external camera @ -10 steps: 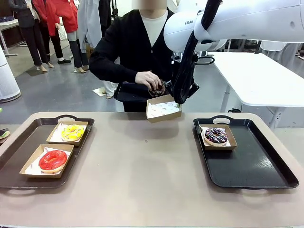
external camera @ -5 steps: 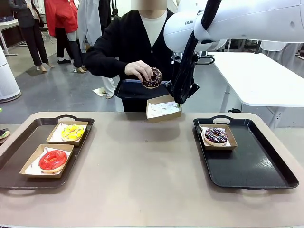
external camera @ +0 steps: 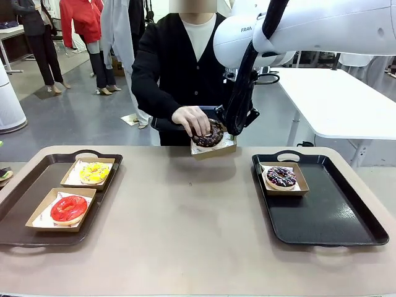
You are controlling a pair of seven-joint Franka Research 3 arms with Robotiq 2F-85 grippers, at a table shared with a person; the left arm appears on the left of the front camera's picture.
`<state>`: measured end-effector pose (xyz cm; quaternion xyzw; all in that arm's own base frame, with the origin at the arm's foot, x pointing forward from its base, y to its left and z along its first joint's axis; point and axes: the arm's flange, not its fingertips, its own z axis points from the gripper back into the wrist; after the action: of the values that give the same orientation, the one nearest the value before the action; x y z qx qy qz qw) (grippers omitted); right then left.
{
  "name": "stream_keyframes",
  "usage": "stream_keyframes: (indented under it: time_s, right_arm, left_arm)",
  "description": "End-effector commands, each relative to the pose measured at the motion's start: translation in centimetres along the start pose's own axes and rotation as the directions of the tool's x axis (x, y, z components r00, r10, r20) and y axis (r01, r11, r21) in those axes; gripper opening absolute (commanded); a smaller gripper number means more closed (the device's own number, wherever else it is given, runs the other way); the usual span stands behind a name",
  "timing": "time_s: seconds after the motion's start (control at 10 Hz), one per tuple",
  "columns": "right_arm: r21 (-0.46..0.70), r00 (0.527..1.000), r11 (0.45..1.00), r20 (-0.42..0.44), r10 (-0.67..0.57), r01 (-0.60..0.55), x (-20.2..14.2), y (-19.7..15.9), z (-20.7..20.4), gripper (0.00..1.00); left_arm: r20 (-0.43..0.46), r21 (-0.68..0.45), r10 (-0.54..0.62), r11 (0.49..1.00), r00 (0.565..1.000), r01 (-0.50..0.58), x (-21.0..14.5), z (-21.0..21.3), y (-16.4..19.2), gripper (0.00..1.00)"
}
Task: Individually package the donuts and arrange them on the tray.
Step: Place the picked Paper togo box on the Handle tray.
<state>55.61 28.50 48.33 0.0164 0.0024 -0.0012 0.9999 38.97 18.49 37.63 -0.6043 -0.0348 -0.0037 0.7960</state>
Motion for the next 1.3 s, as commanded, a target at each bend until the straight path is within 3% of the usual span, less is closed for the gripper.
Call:
stream_keyframes:
  time_s: [0.0, 1.2]
  right_arm:
    - [0.000, 1.000, 1.000, 0.004, -0.004, 0.004, -0.29, -0.21, 0.05, 0.02]
    - [0.000, 1.000, 1.000, 0.004, -0.004, 0.004, -0.29, -0.21, 0.05, 0.02]
  left_arm:
    - [0.000, -0.008, -0.012, 1.000, 1.000, 0.012, -0.16, 0.15, -0.08, 1.00]
    - [0.000, -0.008, -0.012, 1.000, 1.000, 0.012, -0.16, 0.15, -0.08, 1.00]
